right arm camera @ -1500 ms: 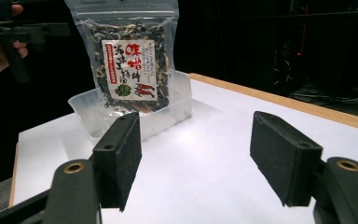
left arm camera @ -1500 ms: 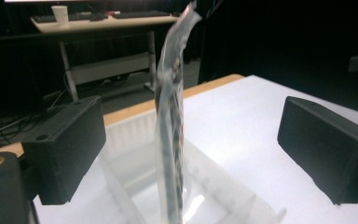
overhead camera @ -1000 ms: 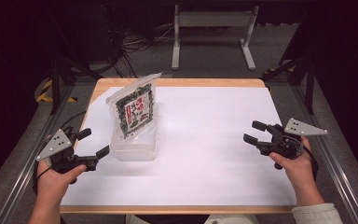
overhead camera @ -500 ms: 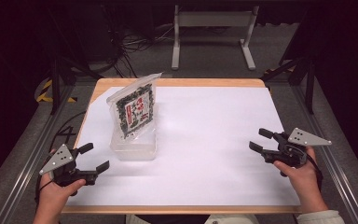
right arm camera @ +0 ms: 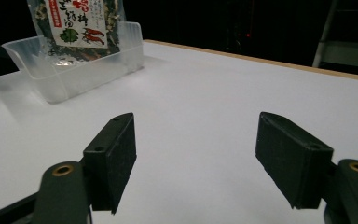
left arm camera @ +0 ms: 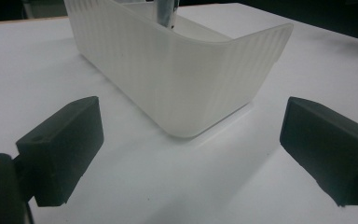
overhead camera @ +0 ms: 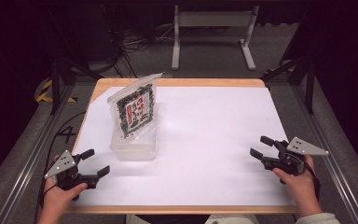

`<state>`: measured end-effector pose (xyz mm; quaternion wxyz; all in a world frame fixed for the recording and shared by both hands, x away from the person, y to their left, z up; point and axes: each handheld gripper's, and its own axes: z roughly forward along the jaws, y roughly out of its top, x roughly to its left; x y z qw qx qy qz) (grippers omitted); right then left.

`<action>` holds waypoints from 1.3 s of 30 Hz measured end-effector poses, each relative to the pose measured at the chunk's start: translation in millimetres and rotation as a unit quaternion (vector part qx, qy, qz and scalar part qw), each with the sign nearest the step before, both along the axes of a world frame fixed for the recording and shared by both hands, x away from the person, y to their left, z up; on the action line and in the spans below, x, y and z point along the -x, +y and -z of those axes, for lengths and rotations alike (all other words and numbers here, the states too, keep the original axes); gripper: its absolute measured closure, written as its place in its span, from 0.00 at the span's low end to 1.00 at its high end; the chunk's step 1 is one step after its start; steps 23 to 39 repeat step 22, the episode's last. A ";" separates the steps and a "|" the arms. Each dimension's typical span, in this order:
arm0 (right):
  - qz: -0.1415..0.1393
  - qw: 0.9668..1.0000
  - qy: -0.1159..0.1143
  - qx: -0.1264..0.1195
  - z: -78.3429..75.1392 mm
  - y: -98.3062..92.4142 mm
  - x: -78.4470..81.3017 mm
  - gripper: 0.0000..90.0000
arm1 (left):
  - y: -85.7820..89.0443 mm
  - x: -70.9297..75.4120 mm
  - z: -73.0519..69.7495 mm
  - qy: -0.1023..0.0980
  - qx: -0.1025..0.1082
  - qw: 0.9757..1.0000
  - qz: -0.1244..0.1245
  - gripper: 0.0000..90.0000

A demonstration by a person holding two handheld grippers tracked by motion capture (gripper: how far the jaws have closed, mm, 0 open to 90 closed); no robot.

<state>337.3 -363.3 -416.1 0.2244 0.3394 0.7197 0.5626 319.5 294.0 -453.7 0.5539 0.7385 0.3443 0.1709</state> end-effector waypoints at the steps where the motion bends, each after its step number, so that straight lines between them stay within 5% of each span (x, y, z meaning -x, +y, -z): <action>1: 0.004 1.000 0.000 0.000 2.0 -1.0 0.5 0.33 | -0.4 0.1 1.1 0.003 0.001 1.000 0.000 0.08; 12: 0.019 1.000 0.006 0.006 9.9 -1.2 1.5 0.32 | -9.0 -2.7 2.6 0.009 -0.043 0.999 0.013 0.07; 39: 0.020 1.000 0.005 0.007 10.8 -1.2 0.3 0.31 | -9.6 -2.4 0.5 0.013 -0.035 0.999 0.006 0.07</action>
